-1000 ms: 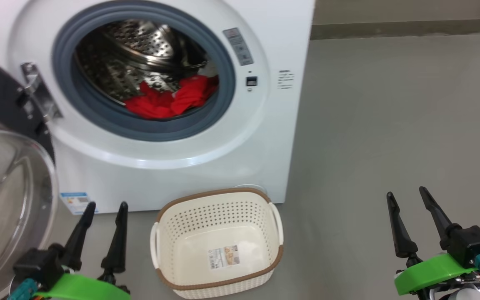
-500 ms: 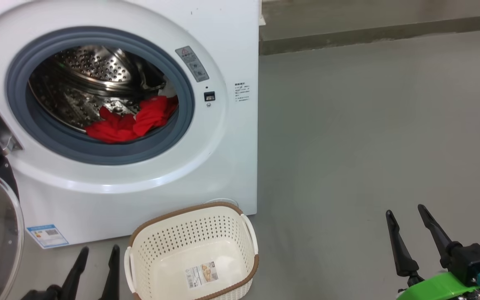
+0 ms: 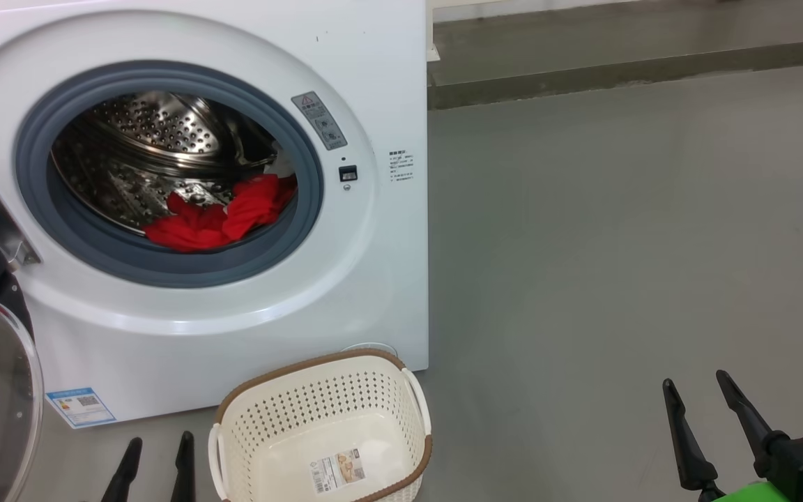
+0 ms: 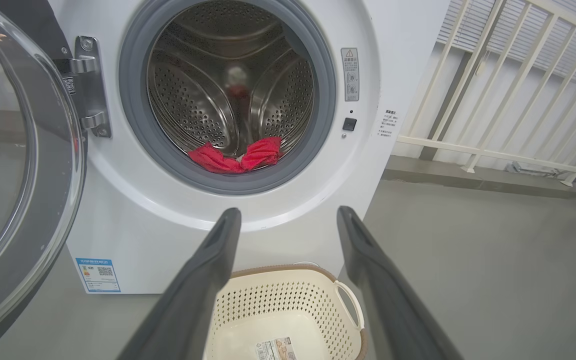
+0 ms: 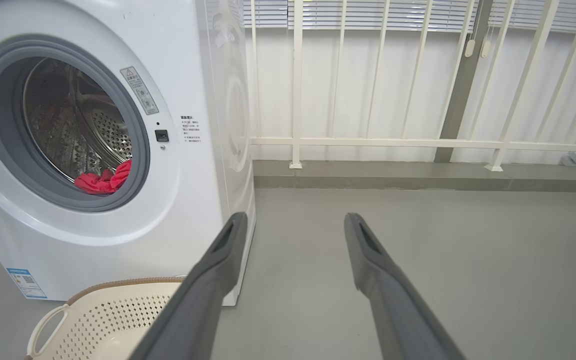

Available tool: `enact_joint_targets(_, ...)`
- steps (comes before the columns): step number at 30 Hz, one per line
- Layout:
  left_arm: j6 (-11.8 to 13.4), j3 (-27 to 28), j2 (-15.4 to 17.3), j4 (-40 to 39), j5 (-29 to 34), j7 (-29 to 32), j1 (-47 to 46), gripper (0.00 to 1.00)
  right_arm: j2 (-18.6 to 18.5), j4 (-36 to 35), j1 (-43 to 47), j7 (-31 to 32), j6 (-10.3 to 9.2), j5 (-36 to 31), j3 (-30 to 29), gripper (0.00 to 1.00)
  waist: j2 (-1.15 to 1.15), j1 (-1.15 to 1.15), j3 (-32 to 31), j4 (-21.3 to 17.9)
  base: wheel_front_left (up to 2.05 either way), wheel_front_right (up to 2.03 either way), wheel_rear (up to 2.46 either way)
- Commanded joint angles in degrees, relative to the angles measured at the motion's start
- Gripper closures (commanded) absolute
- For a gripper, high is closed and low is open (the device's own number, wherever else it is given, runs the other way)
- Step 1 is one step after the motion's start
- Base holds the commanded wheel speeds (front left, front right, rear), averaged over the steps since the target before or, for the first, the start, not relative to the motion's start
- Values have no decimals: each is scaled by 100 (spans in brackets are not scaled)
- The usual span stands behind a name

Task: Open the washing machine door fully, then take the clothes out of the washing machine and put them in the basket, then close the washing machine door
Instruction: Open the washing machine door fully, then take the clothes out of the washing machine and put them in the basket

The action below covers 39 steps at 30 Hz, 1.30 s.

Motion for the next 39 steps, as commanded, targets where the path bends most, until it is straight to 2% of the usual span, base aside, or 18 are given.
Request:
enact_joint_targets(1, -30, 230, 34, -247, 43, -71, -135, 0, -102, -139, -115, -37, 19, 30, 121, 0, 0, 0, 2, 9, 0, 0, 0)
enact_joint_targets(11, -35, 170, 42, -371, 172, -71, -41, 0, -108, -97, -141, -37, 19, -46, 152, 0, 0, 0, 6, 59, 0, 0, 0)
enact_joint_targets(20, -13, 355, 1, -295, 367, -71, -81, 0, -129, -58, -158, -37, 19, -13, 185, 0, 0, 0, 40, 66, 26, -26, 0)
enact_joint_targets(30, -17, 454, -70, -284, 459, -71, -155, 0, -126, -36, -175, -37, 19, -12, 259, 0, 0, 0, 62, 46, 148, -148, 0)
enact_joint_targets(39, -34, 254, -10, -548, 121, -71, -114, 0, -151, -27, -185, -37, 19, 4, 250, 0, 0, 0, 125, 56, 175, -175, 0)
